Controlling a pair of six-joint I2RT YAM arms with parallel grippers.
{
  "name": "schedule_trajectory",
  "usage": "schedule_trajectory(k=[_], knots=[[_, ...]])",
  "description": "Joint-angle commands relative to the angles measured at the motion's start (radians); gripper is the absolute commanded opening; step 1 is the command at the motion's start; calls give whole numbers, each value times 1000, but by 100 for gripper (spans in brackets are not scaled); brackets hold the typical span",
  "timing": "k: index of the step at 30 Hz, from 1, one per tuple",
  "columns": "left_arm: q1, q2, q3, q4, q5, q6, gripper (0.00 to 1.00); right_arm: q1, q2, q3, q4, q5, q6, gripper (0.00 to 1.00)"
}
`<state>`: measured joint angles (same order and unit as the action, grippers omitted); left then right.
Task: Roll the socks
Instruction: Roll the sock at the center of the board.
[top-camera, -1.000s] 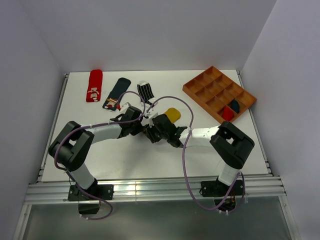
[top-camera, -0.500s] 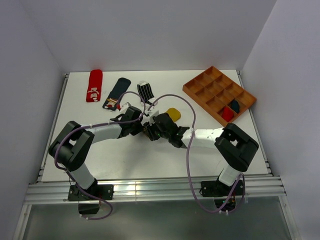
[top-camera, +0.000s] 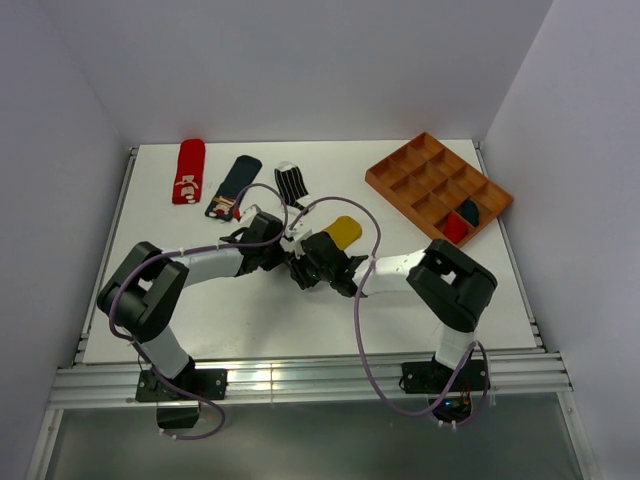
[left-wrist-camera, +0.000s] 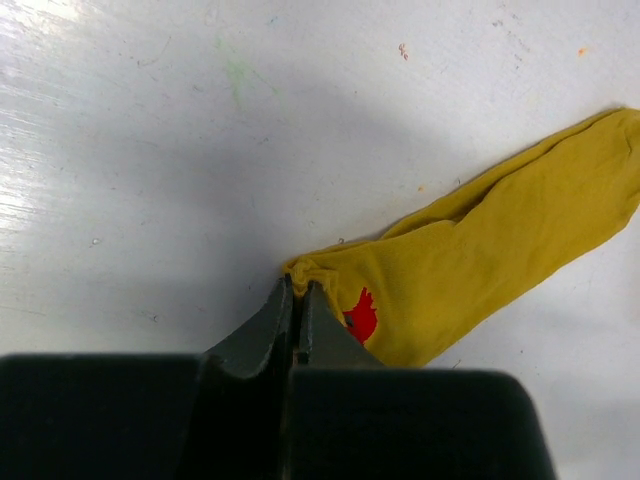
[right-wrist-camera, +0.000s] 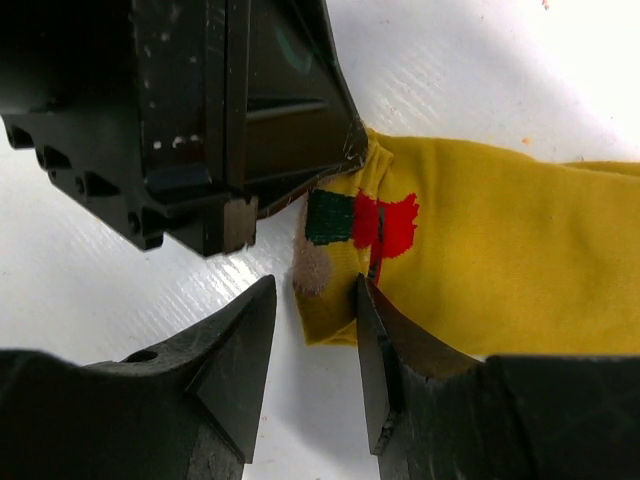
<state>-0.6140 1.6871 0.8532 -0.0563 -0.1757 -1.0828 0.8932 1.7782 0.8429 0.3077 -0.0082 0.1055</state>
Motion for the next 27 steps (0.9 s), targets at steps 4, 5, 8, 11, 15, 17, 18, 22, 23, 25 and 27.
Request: schedule_trajectory(k=[4, 5, 8, 11, 15, 17, 18, 22, 23, 25, 27], knots=[[-3, 17, -26, -23, -18, 0, 0, 9, 50, 30, -31, 34, 3, 43], [-3, 19, -26, -20, -19, 0, 0, 9, 52, 30, -35, 43, 5, 42], [-3, 28, -26, -10, -7, -9, 1, 9, 62, 41, -53, 69, 8, 32], [-3, 22, -39, 10, 5, -22, 8, 9, 86, 56, -82, 77, 26, 3], [-1, -32, -78, 33, -21, -66, 25, -13, 76, 73, -151, 39, 98, 0], [0, -81, -114, 47, -42, -100, 30, -45, 57, 70, -170, 13, 143, 0], [-1, -96, -124, 47, -48, -111, 37, -56, 49, 59, -173, -24, 157, 0], [-1, -162, -175, 122, -41, -160, 43, -118, 39, 61, -197, -143, 217, 0], [-1, -168, -189, 145, -38, -178, 44, -149, 47, 61, -203, -174, 247, 0], [0, -184, -201, 170, -27, -184, 44, -187, 55, 47, -182, -306, 286, 0], [0, -187, -201, 187, -13, -168, 47, -237, 50, -2, -101, -389, 319, 0]])
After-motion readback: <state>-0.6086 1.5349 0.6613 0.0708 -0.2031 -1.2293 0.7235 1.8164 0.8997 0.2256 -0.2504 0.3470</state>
